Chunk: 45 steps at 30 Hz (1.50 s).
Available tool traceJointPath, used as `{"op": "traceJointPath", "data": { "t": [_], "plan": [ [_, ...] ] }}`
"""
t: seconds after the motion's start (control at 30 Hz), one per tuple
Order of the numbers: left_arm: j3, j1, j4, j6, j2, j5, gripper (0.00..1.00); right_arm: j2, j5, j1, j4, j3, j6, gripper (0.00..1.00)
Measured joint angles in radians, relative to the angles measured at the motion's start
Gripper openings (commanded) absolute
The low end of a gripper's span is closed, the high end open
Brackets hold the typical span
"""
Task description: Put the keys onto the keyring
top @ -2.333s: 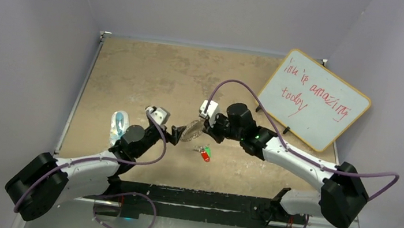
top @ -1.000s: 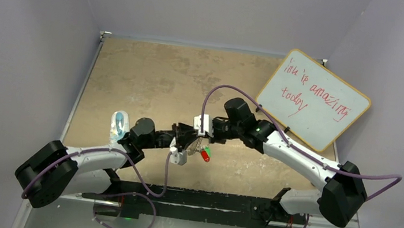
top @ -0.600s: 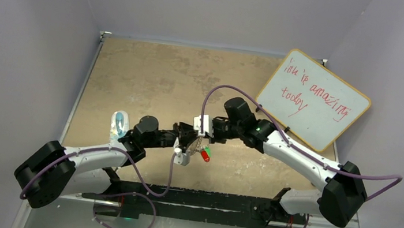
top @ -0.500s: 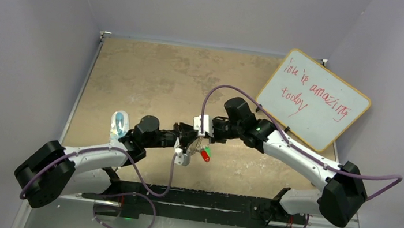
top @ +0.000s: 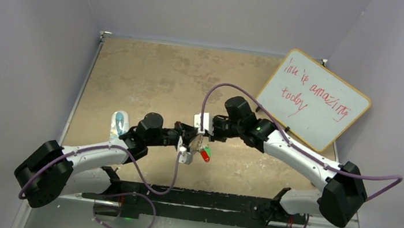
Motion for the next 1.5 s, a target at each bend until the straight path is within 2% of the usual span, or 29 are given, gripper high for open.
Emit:
{"op": "traceJointPath", "data": {
  "t": [0.07, 0.13, 0.23, 0.33, 0.43, 0.57, 0.77, 0.93, 1.3, 1.5],
  "plan": [
    [0.003, 0.0, -0.006, -0.015, 0.0, -0.013, 0.0, 0.0, 0.011, 0.0, 0.015, 0.0, 0.031, 0.48],
    [0.003, 0.0, -0.009, -0.046, 0.0, -0.034, 0.0, -0.003, 0.019, 0.001, 0.05, 0.0, 0.063, 0.61],
    [0.003, 0.0, -0.001, -0.098, 0.0, -0.052, 0.0, -0.024, 0.048, 0.002, 0.128, -0.012, 0.102, 0.71],
    [0.003, -0.001, 0.016, -0.173, 0.001, -0.071, 0.0, -0.069, 0.09, 0.002, 0.22, -0.053, 0.13, 0.73],
    [-0.002, -0.001, 0.053, -0.246, 0.003, -0.087, 0.0, -0.117, 0.132, 0.0, 0.317, -0.117, 0.148, 0.72],
    [-0.053, -0.001, 0.163, -0.358, 0.003, -0.116, 0.0, -0.167, 0.172, -0.006, 0.425, -0.215, 0.164, 0.67],
    [-0.111, -0.001, 0.283, -0.514, 0.003, -0.139, 0.0, -0.182, 0.169, -0.027, 0.553, -0.306, 0.193, 0.51],
    [-0.138, -0.001, 0.353, -0.621, 0.003, -0.155, 0.0, -0.181, 0.136, -0.041, 0.6, -0.335, 0.197, 0.31],
    [-0.171, 0.005, 0.465, -0.739, 0.016, -0.166, 0.0, -0.132, -0.015, -0.055, 0.638, -0.338, 0.163, 0.35],
    [-0.175, 0.047, 0.493, -0.821, 0.026, -0.16, 0.0, -0.091, -0.051, -0.069, 0.628, -0.329, 0.138, 0.36]
  ]
}}
